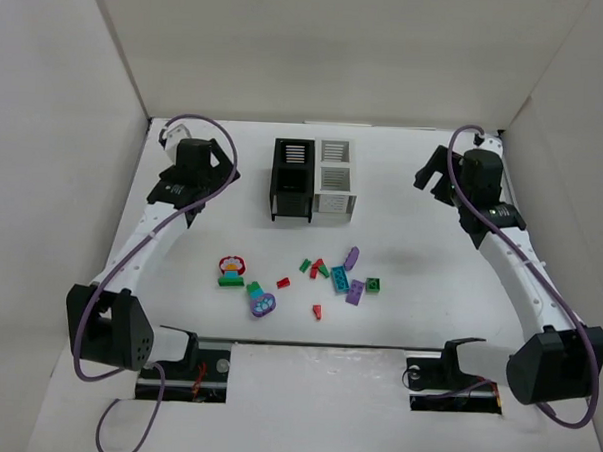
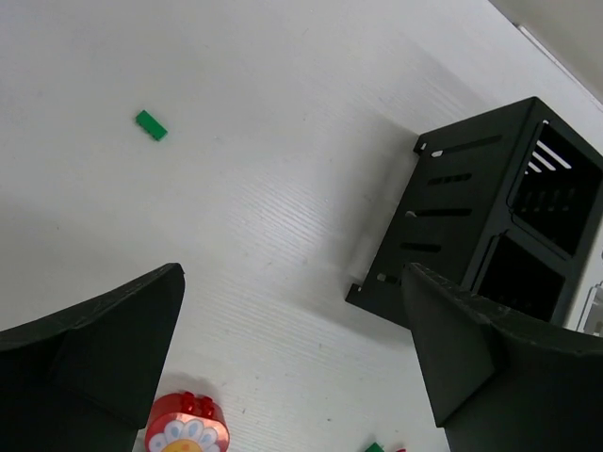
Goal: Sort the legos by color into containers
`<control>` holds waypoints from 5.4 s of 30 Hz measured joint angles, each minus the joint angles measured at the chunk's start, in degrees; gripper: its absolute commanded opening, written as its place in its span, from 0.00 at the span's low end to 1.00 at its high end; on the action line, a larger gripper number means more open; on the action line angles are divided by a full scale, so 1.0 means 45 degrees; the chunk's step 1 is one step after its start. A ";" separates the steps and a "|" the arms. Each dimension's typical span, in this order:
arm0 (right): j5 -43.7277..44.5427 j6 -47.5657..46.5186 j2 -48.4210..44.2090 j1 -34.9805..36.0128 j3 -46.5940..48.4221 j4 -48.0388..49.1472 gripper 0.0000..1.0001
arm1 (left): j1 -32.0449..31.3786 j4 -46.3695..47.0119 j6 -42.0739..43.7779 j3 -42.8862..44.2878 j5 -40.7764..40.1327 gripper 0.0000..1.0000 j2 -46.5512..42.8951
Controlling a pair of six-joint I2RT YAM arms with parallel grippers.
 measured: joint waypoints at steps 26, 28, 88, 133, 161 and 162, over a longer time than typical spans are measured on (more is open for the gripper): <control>-0.0083 0.0102 -0.0073 -0.0063 -0.1345 0.1831 0.97 | 0.3623 0.1370 0.0000 -0.0427 0.2657 0.87 0.3269; -0.0155 0.0121 -0.0063 -0.0063 -0.1501 0.1919 0.97 | 0.3211 0.1336 -0.0005 -0.0675 0.2691 0.88 0.3045; -0.2715 0.0185 0.1438 -0.0063 -0.1933 0.2045 0.94 | -0.3376 -0.1909 -0.2793 -0.5153 -0.0073 0.49 -0.0010; -0.6018 -0.3094 0.0583 0.8476 -0.2871 1.1370 0.83 | -0.7985 0.3895 -0.7616 -0.2093 -0.2628 0.34 -0.4605; -0.5683 -0.3458 0.0928 0.8548 -0.2059 1.1200 0.32 | -0.8349 0.4269 -0.7635 -0.2171 -0.3264 0.34 -0.4517; -0.5688 -0.3458 0.0928 0.8548 -0.2055 1.1181 0.32 | -0.8349 0.4265 -0.7611 -0.2171 -0.3274 0.34 -0.4532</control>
